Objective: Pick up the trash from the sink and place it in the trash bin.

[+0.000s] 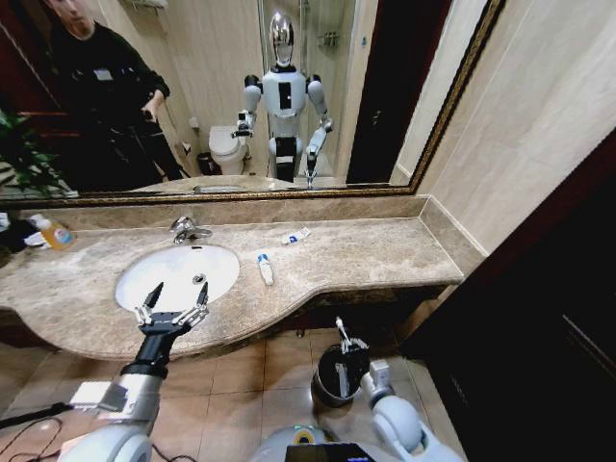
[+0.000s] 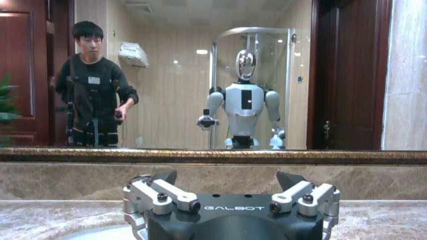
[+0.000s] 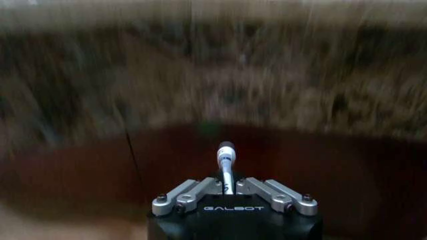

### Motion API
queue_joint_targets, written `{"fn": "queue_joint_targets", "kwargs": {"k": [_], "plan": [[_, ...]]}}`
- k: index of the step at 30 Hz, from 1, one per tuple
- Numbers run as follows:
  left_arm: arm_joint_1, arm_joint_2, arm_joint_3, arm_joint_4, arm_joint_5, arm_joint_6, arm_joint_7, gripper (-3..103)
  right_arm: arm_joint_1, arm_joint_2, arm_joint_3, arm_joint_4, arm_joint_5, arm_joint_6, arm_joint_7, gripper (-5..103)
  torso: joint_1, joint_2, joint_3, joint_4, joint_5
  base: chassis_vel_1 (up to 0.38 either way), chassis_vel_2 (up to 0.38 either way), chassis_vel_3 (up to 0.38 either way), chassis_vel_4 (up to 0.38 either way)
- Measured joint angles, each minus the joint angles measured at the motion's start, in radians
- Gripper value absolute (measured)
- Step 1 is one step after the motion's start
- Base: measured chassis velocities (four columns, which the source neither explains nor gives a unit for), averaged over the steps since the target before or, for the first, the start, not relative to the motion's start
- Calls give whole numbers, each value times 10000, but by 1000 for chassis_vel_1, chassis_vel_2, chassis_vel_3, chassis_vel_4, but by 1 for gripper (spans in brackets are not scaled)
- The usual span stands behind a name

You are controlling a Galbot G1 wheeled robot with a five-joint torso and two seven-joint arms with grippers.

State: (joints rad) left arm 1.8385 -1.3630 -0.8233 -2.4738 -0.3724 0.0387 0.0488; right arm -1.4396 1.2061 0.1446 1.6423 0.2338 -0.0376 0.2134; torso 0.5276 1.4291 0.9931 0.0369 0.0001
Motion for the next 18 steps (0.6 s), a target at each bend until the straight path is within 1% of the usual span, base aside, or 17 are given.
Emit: {"fn": "queue_joint_targets", "kwargs": {"k": [1,2,3,6,8,11,12,14,15,17,18], "plan": [[0,0,0,0,-1,0,0,100,320,190,-14,-1011,-268,216,-204,5,1,0,0,0,0,0,0,0,0],[0,0,0,0,-1,0,0,100,469,281,-23,-1480,-342,277,-292,5,1,0,0,0,1,0,0,0,0],[0,0,0,0,-1,0,0,100,469,281,-23,-1480,-342,277,-292,5,1,0,0,0,1,0,0,0,0],[0,0,-1,0,-1,0,0,100,1076,785,54,-3229,-596,526,-660,5,0,0,0,0,-1,0,0,0,0],[0,0,0,1,-1,0,0,100,1208,903,70,-3565,-661,587,-708,5,0,0,0,-1,0,0,0,0,0],[0,0,-1,-1,0,0,0,100,1871,1419,166,-5258,-1010,1039,-848,5,1,0,0,0,-3,0,0,0,0],[0,0,-1,-1,0,0,0,100,1871,1419,166,-5258,-1010,1039,-848,5,1,0,0,0,-3,0,0,0,0],[0,0,0,0,0,0,0,100,2519,1746,186,-6704,-1340,1519,-842,5,0,0,1,-1,-1,0,0,0,0],[0,0,0,0,0,0,0,100,2519,1746,186,-6704,-1340,1519,-842,5,0,0,1,-1,-1,0,0,0,0],[0,0,0,0,-1,0,0,100,3116,1949,164,-7790,-1503,1870,-795,5,0,0,1,0,-2,0,0,0,0],[0,0,0,0,-1,0,0,100,3116,1949,164,-7790,-1503,1870,-795,5,0,0,1,0,-2,0,0,0,0]]}}
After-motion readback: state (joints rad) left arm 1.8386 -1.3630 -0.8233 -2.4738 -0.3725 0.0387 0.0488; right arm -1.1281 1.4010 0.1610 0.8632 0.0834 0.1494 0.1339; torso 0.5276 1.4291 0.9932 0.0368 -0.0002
